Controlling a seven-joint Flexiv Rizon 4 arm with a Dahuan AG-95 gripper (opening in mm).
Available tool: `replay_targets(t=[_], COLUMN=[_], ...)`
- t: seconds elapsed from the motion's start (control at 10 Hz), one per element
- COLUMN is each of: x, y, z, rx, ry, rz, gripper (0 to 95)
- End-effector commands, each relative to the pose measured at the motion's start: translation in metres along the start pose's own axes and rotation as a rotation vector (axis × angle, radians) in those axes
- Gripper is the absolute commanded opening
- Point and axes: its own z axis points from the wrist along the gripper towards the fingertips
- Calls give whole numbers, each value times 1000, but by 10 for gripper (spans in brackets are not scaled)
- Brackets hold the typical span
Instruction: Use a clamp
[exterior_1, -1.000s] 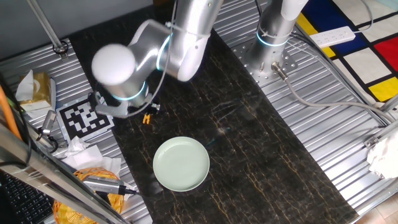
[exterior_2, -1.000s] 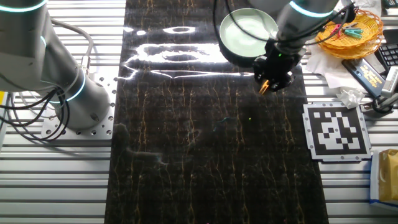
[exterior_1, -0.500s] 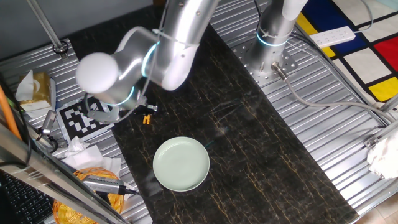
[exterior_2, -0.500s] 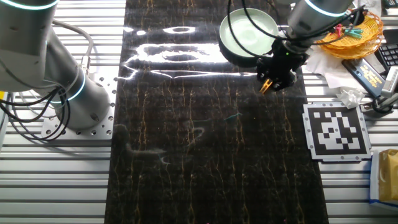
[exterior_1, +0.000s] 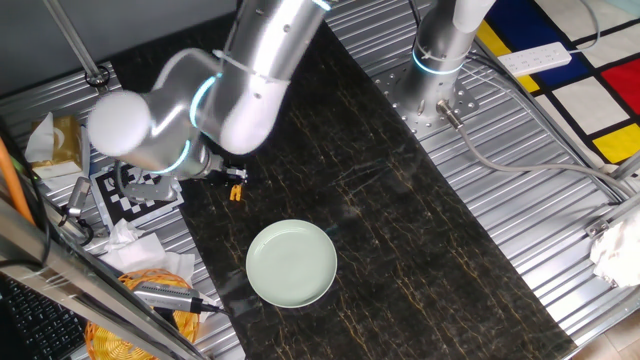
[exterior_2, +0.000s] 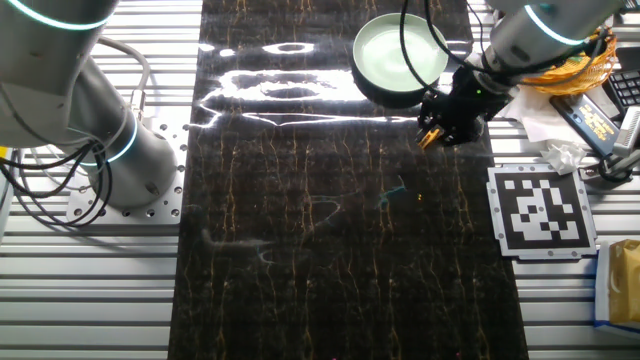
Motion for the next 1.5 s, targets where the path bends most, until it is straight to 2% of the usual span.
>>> replay_targets(t=[0.1,0.3,0.4,0.5,0.6,0.8,1.0,1.2,1.5], x=[0,0,0,0,0,0,0,0,0], y=[1,1,1,1,1,1,1,1,1], z=[0,0,0,0,0,0,0,0,0], rx=[-30,-77,-89,-131,-151,-162,-164,-158,-153], ry=[8,27,32,32,35,42,37,44,34], rz=[5,11,14,28,36,38,42,34,39], gripper=[0,0,0,0,0,0,0,0,0])
